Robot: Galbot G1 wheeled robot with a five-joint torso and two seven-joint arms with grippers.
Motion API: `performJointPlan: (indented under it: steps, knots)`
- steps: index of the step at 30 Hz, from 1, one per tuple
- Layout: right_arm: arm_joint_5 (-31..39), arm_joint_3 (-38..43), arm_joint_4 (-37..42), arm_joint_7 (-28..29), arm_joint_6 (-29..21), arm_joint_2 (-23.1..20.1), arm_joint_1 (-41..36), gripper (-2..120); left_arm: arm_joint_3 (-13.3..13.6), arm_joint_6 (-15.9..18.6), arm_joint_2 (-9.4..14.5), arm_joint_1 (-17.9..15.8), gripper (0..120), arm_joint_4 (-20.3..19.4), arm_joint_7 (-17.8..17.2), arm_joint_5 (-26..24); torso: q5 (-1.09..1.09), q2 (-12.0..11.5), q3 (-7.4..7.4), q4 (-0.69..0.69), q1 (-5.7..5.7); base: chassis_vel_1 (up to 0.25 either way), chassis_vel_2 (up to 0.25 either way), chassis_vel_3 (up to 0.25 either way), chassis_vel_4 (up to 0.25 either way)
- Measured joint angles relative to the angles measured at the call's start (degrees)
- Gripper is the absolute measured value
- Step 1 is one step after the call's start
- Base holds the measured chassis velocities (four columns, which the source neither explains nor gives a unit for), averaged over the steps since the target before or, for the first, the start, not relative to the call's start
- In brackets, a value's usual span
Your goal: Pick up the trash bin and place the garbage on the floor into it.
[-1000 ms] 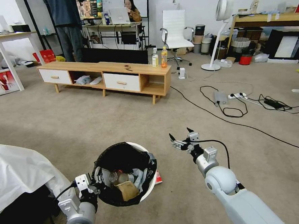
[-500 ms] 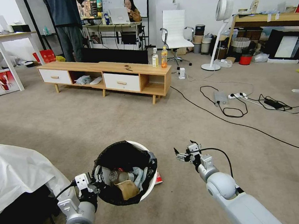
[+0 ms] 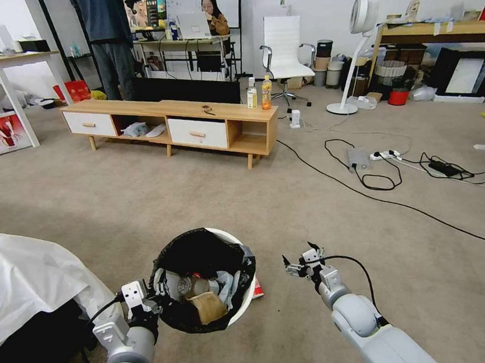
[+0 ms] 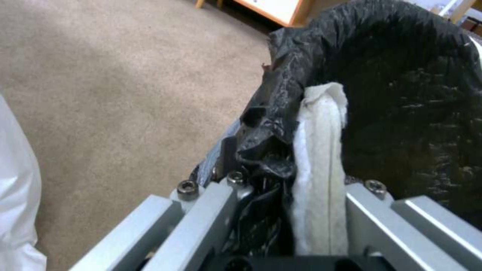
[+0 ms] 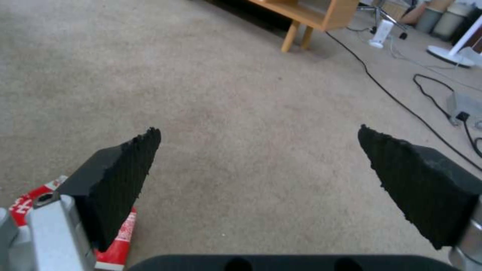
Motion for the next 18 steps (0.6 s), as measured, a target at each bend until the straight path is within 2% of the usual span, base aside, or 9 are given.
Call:
performJointPlan:
  steps: [8,18]
  knots:
    - [-0.14,0.05,0.14,-0.43,0.44,0.21,-0.01,100,-0.14,-0.25,-0.01,0.09,6,-0.26,0.00,0.06,0.00,0.00,0.00,0.00,0.00,0.000,0.000,0.000,0.000]
    - [-0.31,-0.03,-0.16,-0.67,0.95,0.35,0.03,100,-0.16,-0.78,-0.14,0.16,6,-0.31,-0.01,0.25,0.01,0.00,0.00,0.03,0.00,0.040,0.043,0.047,0.040]
